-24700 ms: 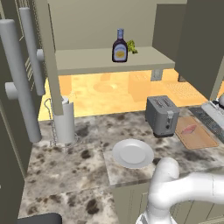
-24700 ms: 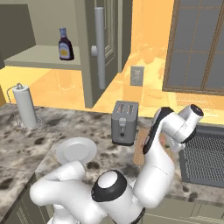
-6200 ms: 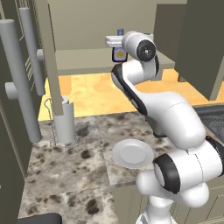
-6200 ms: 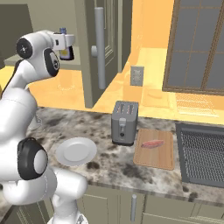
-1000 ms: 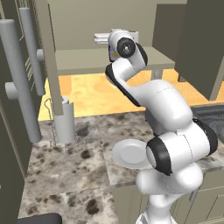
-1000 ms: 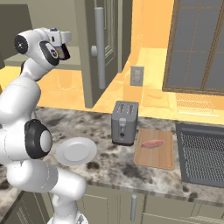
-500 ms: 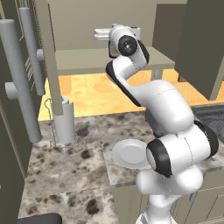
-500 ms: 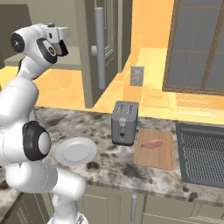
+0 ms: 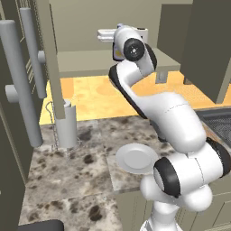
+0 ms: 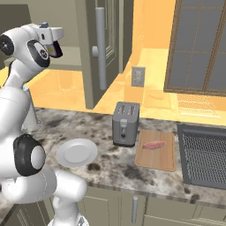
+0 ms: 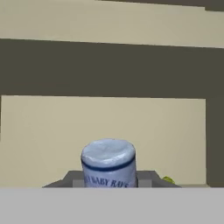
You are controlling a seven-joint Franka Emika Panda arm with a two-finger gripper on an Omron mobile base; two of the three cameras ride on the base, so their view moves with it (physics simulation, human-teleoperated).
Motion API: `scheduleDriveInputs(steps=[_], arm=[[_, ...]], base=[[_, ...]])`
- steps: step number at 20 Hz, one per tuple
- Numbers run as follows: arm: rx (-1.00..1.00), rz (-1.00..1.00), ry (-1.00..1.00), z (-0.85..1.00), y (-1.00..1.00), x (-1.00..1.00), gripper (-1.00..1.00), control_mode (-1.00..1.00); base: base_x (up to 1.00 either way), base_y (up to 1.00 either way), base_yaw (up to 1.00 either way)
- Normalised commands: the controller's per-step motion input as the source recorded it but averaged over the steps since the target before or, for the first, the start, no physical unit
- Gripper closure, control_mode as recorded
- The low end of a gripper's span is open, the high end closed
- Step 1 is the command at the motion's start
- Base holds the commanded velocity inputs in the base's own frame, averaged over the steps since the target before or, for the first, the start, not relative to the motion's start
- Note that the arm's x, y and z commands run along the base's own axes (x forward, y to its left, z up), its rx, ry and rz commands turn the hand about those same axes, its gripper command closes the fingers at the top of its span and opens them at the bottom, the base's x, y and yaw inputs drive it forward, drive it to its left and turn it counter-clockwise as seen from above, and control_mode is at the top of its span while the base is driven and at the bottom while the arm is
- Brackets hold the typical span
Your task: Pick the steak from the plate and place it on the cutting board. Then pick the condiment bottle from the cabinet and place it next to the cutting board.
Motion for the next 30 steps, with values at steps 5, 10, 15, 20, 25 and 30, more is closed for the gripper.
scheduleDriveInputs(steps=[5,10,15,20,25,30], arm=[[0.00,0.00,0.00,0.00,-0.01,-0.43,1.00,-1.00],[0.00,0.00,0.00,0.00,-0.03,-0.49,1.00,-1.00],[0.00,0.00,0.00,0.00,-0.04,-0.50,1.00,-1.00],[0.00,0.00,0.00,0.00,-0.05,-0.50,1.00,-1.00],[0.00,0.00,0.00,-0.08,-0.06,-0.48,1.00,-1.00],[0.00,0.00,-0.04,-0.25,-0.10,-0.38,1.00,-1.00]], base=[[0.00,0.00,0.00],[0.00,0.00,0.00],[0.00,0.00,0.00],[0.00,0.00,0.00],[0.00,0.00,0.00],[0.00,0.00,0.00]])
